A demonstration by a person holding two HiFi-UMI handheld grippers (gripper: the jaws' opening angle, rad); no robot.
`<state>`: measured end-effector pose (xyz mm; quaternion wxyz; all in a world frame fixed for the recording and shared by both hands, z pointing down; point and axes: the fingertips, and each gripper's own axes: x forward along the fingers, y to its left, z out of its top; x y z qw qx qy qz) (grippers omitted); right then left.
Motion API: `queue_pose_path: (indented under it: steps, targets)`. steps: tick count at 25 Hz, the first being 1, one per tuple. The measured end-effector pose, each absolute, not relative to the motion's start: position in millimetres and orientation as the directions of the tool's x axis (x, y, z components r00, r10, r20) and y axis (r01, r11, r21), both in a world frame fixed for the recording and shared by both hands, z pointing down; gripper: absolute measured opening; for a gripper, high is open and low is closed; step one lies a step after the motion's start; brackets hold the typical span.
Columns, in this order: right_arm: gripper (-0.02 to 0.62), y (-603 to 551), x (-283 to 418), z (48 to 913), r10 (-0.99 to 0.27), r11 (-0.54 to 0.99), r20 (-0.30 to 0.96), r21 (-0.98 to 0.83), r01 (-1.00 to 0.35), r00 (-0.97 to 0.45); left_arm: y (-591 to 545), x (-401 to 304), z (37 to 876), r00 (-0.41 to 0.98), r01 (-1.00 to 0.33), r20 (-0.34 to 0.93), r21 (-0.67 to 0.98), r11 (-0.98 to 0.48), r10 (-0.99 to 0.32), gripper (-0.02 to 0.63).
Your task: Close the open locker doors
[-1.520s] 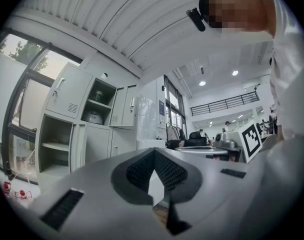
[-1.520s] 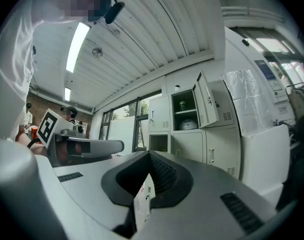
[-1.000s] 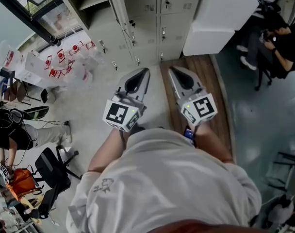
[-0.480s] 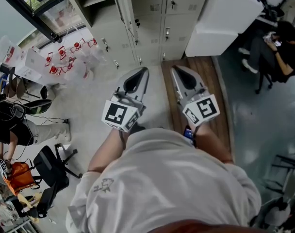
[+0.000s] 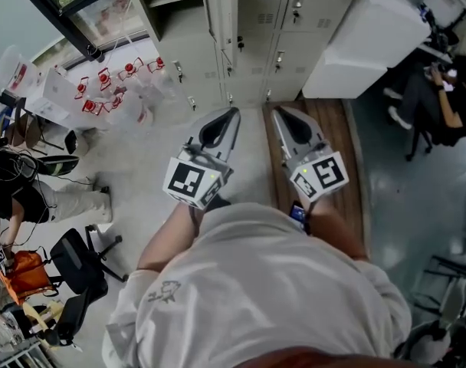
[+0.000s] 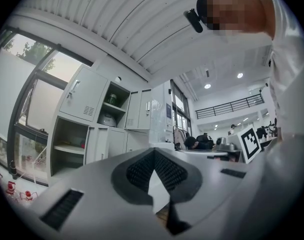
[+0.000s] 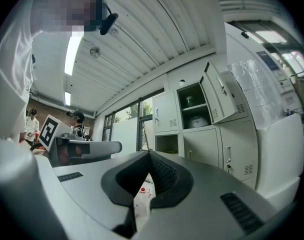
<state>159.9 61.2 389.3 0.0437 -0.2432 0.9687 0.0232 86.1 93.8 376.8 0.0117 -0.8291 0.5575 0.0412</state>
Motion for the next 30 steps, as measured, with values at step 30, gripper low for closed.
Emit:
queue_pose_path:
  steps: [30]
  targets:
    - [-0.002, 2, -59, 406, -0.404, 0.914, -0.024, 0.025, -0.405, -0.914, 51, -123, 393, 0.337, -0.939, -0.031, 0.059, -0.338, -0.941, -0.005]
